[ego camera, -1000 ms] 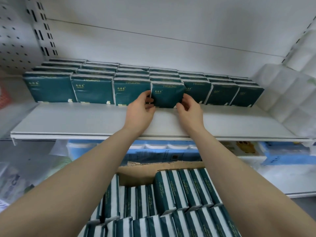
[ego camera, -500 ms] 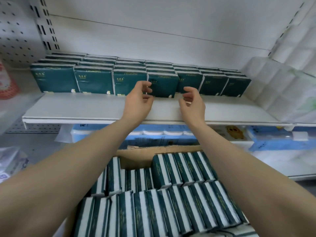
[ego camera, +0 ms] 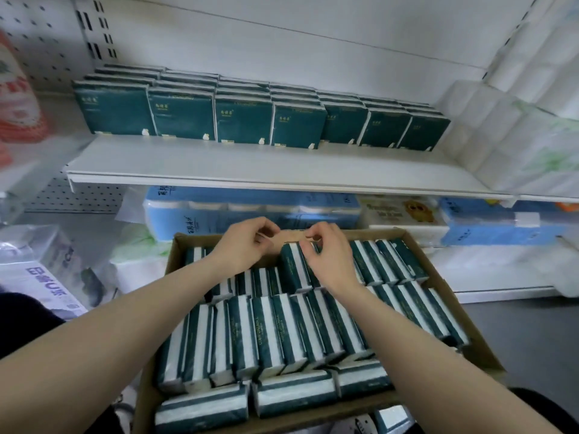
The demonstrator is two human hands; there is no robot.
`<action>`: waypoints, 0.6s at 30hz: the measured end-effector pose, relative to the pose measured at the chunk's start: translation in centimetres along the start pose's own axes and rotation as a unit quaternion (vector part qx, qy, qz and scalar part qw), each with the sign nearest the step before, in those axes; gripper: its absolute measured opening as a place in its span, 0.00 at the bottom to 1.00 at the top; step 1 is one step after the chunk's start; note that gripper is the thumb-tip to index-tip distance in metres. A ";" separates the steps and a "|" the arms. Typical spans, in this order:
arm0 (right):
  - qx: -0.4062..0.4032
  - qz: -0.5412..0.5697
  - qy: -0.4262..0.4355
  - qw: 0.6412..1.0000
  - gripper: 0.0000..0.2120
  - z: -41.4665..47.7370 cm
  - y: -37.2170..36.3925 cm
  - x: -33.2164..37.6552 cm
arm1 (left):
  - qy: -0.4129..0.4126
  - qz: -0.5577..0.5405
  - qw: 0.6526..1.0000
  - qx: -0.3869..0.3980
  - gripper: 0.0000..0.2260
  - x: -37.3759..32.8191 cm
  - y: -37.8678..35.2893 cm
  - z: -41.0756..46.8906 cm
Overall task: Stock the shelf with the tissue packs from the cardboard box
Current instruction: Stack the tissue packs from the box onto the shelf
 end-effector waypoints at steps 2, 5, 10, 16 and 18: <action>0.035 -0.036 -0.047 0.998 0.09 -1.2 -1.6 -1.4 | 0.017 0.007 0.999 0.048 0.10 0.8 -1.5 -0.2; 0.060 -0.099 -0.096 0.989 0.19 -2.2 -2.7 -2.6 | 0.032 0.023 0.991 0.125 0.13 2.3 -4.1 -0.6; 0.094 -0.177 -0.118 0.973 0.29 -2.5 -3.6 -2.9 | 0.051 0.037 0.986 0.152 0.18 3.0 -5.5 -0.6; 0.121 -0.229 -0.129 0.957 0.28 -2.6 -4.3 -2.9 | 0.066 0.040 0.981 0.178 0.22 3.2 -6.3 -1.2; 0.121 -0.228 -0.135 0.957 0.21 -2.5 -4.3 -2.7 | 0.066 0.031 0.982 0.173 0.25 3.0 -6.1 -1.3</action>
Point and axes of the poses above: each hand's wrist, its own z-axis towards the middle knuckle, its own y-axis out of the back of the hand, x = y × z, the point moved 8 cm from there along z, towards the middle knuckle, and after that the axes turned 11 degrees about z, right-handed, at the moved point
